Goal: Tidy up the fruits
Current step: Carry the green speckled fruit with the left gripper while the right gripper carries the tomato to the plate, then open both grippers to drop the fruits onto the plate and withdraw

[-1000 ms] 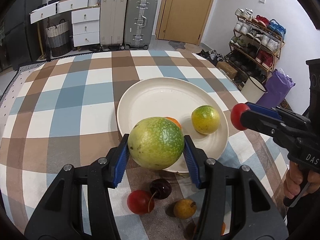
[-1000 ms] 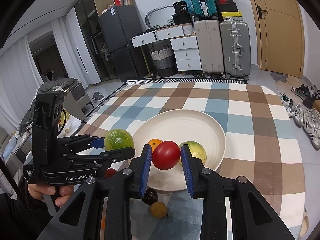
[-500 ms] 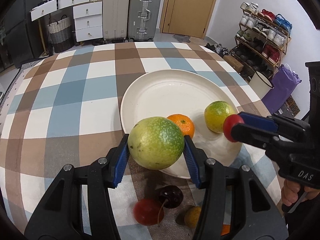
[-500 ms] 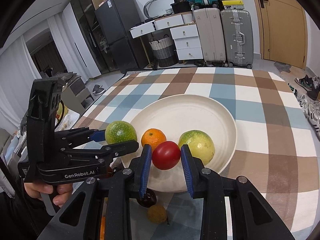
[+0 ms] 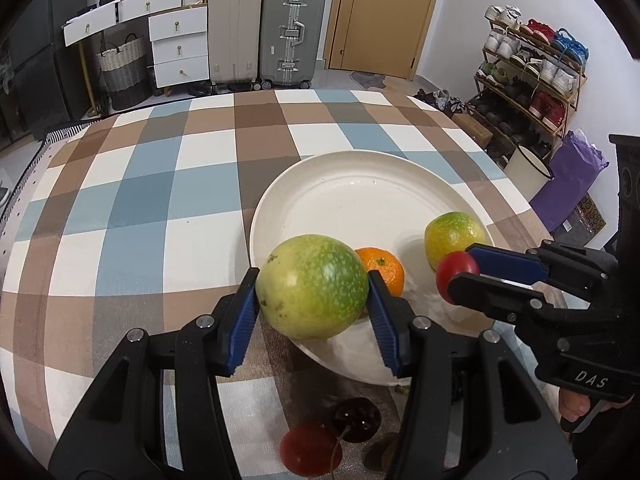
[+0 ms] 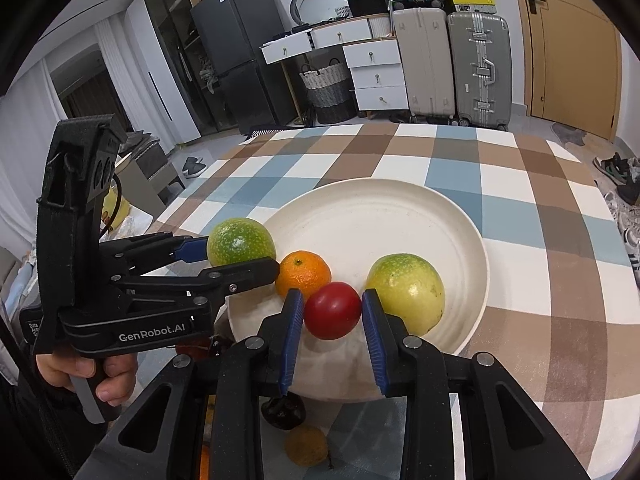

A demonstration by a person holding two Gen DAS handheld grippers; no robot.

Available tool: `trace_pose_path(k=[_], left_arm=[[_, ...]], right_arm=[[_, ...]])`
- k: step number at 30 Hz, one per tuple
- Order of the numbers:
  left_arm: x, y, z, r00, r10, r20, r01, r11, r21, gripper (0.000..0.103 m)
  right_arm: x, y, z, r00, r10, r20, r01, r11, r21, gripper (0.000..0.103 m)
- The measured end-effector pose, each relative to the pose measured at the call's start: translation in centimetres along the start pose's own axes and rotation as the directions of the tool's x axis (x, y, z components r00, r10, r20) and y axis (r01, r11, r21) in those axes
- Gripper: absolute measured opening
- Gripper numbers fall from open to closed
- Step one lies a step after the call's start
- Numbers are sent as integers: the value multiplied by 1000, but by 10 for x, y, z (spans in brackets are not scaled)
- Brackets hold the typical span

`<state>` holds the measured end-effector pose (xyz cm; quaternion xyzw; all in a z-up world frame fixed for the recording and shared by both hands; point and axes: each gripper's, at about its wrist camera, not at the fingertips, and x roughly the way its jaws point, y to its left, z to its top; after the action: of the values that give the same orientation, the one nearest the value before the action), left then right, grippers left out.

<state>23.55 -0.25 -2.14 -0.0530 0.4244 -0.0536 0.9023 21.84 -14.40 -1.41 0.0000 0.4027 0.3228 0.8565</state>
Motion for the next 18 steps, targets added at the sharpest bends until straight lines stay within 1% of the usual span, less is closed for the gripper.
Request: trace_pose_path(k=[7, 11, 12, 14, 15, 16, 17, 18], left_arm=[[4, 0, 6, 1000, -10, 3, 10, 1000, -9, 49], [3, -4, 4, 1000, 10, -6, -10, 1000, 9, 49], [2, -5, 4, 1000, 2, -7, -2, 1000, 8, 49], [-3, -6, 3, 1000, -15, 0, 15, 1000, 9, 49], [-6, -7, 2, 1000, -14, 6, 14, 1000, 13, 50], [-9, -8, 1, 1000, -12, 11, 12, 1000, 19, 54], [-13, -9, 0, 1000, -10, 16, 10, 1000, 21, 62], [-17, -10, -1, 1000, -10, 21, 10, 1000, 21, 66]], right_arm=[[1, -3, 2, 999, -42, -5, 42, 999, -10, 31], [-3, -2, 1, 1000, -27, 4, 27, 1000, -15, 31], [-5, 0, 0, 1000, -27, 10, 27, 999, -21, 31], [-11, 3, 0, 999, -35, 24, 35, 999, -31, 34], [-13, 3, 0, 999, -38, 26, 39, 999, -31, 38], [-16, 4, -1, 999, -42, 31, 43, 999, -32, 43], [-19, 5, -2, 998, -44, 36, 46, 998, -33, 45], [-21, 5, -2, 998, -49, 42, 50, 998, -34, 49]])
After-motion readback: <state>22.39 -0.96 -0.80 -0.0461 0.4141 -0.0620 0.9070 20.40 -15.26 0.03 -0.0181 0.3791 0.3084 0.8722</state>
